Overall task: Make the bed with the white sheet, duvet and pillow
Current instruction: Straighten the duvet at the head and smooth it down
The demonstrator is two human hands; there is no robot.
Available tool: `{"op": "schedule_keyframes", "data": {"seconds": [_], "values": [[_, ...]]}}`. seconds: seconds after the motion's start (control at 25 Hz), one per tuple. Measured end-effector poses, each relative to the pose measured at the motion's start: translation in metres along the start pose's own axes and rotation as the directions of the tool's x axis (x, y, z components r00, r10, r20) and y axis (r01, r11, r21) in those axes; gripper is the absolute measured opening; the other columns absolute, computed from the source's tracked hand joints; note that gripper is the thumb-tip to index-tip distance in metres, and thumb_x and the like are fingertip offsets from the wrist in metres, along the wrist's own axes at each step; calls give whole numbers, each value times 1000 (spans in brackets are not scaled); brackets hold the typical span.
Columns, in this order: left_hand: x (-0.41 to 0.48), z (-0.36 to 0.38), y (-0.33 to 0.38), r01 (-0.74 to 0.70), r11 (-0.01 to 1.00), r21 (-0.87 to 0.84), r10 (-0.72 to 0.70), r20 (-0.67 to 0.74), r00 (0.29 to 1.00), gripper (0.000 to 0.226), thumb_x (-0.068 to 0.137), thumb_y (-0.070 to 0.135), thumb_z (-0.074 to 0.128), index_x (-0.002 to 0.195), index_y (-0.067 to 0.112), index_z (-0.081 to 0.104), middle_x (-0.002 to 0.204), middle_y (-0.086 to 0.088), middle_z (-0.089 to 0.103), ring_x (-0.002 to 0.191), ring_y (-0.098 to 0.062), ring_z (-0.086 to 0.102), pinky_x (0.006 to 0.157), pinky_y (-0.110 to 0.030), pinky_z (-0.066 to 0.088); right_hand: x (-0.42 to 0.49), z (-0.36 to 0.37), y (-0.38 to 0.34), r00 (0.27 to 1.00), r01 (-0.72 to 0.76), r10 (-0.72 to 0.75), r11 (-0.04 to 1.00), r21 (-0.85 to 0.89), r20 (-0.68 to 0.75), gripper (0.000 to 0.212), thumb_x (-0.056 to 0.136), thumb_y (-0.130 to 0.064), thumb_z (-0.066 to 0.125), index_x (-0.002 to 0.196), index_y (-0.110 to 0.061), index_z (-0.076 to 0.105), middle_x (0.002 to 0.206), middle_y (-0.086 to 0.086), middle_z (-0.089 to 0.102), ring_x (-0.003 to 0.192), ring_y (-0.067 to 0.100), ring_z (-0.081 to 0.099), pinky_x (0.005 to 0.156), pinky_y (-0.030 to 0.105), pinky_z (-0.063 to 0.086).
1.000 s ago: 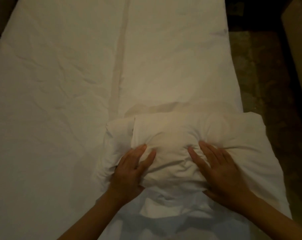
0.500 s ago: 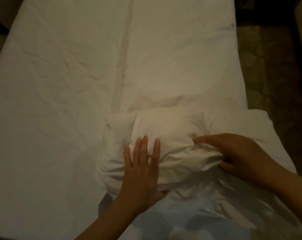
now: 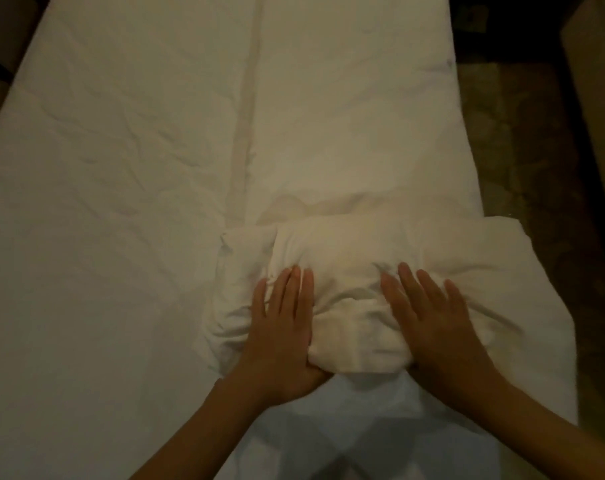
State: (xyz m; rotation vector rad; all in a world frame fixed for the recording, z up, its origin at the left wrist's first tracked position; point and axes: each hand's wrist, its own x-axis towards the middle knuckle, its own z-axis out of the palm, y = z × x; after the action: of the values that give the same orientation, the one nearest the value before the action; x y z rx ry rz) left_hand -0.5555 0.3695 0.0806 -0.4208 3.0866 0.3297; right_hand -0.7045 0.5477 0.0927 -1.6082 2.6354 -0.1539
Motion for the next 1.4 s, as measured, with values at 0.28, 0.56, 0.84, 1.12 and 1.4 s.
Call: {"op": "schedule_keyframes", "data": {"seconds": [0.28,0.56,0.84,1.12,1.4], "values": [[-4,9,21,161,987,-24,-161,-12,987,103,63,60,59,147,12,25,136,-20,48,127,-36,42,104,-54,26,17,-20,13,977,52,-18,986,158,-212,68,62,-17,79,121,-13,46,101,17,70,76,34,69,64,43,53],[27,-43,13,202,976,-77,-211,-148,966,108,66,86,38,150,21,19,144,-13,42,131,-31,40,108,-57,14,92,-78,32,980,-12,45,985,172,-195,29,78,-28,59,102,-13,67,83,14,68,66,35,66,57,37,50],[122,-66,-50,284,956,-71,-287,-42,957,103,78,20,70,150,35,-1,128,-15,52,103,-37,57,82,-44,49,189,-92,66,991,-99,89,989,110,96,25,92,-29,54,116,-26,60,112,10,64,101,34,58,77,37,41],[247,-103,-129,450,885,118,-462,105,881,76,79,48,69,141,23,34,136,-10,45,120,-33,48,97,-44,36,292,-68,103,992,-103,113,984,-146,56,36,94,-26,50,128,-14,48,120,16,57,107,36,53,87,43,38],[106,-77,-82,-362,913,-187,323,-209,923,25,91,28,47,107,23,65,111,2,67,118,-17,53,104,-44,29,128,-43,50,988,-145,156,898,416,7,57,95,-52,38,144,-22,33,144,7,43,132,24,40,109,43,31]]}}
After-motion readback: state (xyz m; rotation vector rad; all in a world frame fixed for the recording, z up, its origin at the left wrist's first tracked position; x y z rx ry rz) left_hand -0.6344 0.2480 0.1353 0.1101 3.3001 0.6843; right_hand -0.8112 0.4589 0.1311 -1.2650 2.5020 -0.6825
